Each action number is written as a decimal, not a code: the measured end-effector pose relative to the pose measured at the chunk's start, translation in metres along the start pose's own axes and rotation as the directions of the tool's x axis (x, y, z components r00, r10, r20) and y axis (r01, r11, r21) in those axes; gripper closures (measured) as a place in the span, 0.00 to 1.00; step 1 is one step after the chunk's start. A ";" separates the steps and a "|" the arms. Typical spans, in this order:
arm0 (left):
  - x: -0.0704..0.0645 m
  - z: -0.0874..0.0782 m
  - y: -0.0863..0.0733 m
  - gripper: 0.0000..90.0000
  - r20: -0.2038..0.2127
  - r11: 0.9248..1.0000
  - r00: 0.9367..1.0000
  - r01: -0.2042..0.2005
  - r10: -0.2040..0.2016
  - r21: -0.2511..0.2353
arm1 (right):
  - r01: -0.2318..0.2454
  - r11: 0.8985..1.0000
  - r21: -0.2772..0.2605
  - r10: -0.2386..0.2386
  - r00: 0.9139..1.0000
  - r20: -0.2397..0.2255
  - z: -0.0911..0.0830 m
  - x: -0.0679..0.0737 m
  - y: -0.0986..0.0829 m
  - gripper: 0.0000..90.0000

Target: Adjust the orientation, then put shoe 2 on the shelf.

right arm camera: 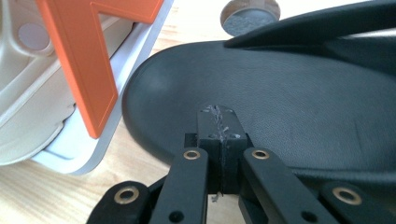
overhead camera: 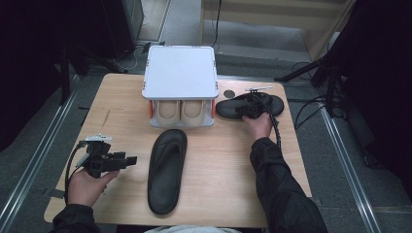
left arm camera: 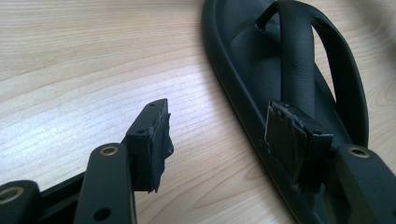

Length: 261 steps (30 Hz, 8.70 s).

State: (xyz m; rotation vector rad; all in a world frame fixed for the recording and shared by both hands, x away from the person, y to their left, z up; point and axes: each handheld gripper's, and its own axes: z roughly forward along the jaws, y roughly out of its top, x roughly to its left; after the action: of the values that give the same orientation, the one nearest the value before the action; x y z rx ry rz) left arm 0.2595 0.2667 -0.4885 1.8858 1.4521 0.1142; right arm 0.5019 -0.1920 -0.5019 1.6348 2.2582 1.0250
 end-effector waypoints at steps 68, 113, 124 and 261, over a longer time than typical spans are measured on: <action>0.000 0.018 0.028 0.45 0.048 0.999 0.998 -0.041 0.041 0.005 | -0.048 0.998 -0.049 0.051 0.997 0.062 -0.055 -0.052 -0.028 0.67; 0.004 0.005 0.008 0.45 0.010 1.000 1.000 -0.003 0.003 0.000 | -0.114 0.992 -0.060 0.120 0.987 0.106 -0.042 -0.045 -0.009 0.88; 0.004 0.006 0.009 0.45 0.024 1.000 1.000 -0.006 0.006 0.007 | -0.095 0.993 -0.064 0.101 0.990 0.097 -0.054 -0.036 -0.011 0.90; -0.030 0.075 0.028 0.99 0.215 0.943 0.947 -0.278 0.238 0.182 | 0.161 0.986 0.051 -0.150 0.972 -0.180 -0.062 0.083 -0.119 1.00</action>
State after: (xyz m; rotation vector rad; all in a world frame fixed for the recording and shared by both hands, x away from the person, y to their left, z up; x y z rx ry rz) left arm 0.3077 0.2007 -0.5153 2.1898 1.1175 -0.0977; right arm 0.3471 -0.1641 -0.5082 1.4121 2.5125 1.1064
